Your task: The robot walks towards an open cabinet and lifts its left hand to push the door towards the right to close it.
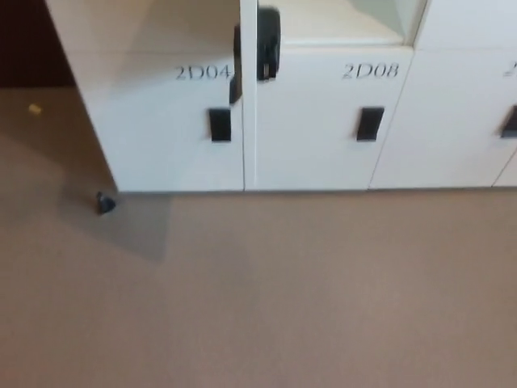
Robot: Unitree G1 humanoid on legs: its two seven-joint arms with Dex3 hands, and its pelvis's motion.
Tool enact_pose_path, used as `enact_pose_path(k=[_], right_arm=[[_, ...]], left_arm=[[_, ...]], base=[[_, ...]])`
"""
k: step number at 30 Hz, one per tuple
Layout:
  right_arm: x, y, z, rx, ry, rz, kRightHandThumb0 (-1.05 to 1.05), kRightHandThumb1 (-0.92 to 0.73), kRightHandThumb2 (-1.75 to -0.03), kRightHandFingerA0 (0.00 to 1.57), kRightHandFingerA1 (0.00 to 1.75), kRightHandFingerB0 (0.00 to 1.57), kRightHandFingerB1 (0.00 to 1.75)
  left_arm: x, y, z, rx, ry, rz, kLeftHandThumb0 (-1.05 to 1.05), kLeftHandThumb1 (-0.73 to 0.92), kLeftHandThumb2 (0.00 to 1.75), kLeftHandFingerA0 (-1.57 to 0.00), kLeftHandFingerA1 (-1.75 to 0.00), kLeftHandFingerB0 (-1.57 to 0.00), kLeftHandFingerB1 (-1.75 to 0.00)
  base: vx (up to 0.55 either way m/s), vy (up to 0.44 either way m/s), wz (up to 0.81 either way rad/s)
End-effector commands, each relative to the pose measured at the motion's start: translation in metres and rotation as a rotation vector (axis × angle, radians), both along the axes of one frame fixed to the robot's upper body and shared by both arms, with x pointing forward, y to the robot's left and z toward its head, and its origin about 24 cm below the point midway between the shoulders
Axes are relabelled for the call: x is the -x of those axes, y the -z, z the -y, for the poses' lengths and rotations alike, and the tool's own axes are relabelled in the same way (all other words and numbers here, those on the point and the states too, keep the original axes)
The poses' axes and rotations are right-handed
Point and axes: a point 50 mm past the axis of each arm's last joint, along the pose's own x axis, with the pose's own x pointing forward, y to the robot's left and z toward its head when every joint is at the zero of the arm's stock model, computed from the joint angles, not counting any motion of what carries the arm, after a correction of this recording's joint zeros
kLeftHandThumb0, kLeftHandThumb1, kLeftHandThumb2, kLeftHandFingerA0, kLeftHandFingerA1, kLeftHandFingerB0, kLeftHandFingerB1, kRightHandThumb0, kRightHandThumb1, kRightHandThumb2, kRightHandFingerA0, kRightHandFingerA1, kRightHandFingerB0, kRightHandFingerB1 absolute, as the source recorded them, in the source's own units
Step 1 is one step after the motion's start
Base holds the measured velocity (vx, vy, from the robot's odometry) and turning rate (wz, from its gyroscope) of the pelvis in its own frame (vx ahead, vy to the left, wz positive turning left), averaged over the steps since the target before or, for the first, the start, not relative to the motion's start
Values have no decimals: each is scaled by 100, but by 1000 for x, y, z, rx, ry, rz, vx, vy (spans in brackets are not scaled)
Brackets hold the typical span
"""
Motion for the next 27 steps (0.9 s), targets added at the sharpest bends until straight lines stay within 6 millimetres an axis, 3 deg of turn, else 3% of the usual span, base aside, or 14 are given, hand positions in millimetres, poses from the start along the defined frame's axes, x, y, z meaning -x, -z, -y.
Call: enact_pose_path(k=[1,11,18,27], right_arm=[[2,-5,5,5,-14,4,-48,-73,-62,52,42,37,35],[1,-2,3,-6,-23,-16,-48,-72,-62,50,42,37,35],[-3,-1,1,19,-33,-25,-51,-70,-62,53,42,41,36],[-5,-1,-2,36,-54,-31,-47,-72,-62,57,43,49,39]], left_arm=[[5,-2,-3,-9,17,1,-33,62,59,-73,-57,-52,-41],[6,-2,-4,-34,36,-21,-33,61,59,-72,-59,-52,-41],[1,-4,-5,-62,71,-19,-35,62,59,-75,-59,-54,-41],[1,-5,-6,-53,74,-13,-33,63,59,-73,-59,-52,-41]], base=[[301,18,11],[327,-141,38],[271,-202,1],[204,62,-5]])
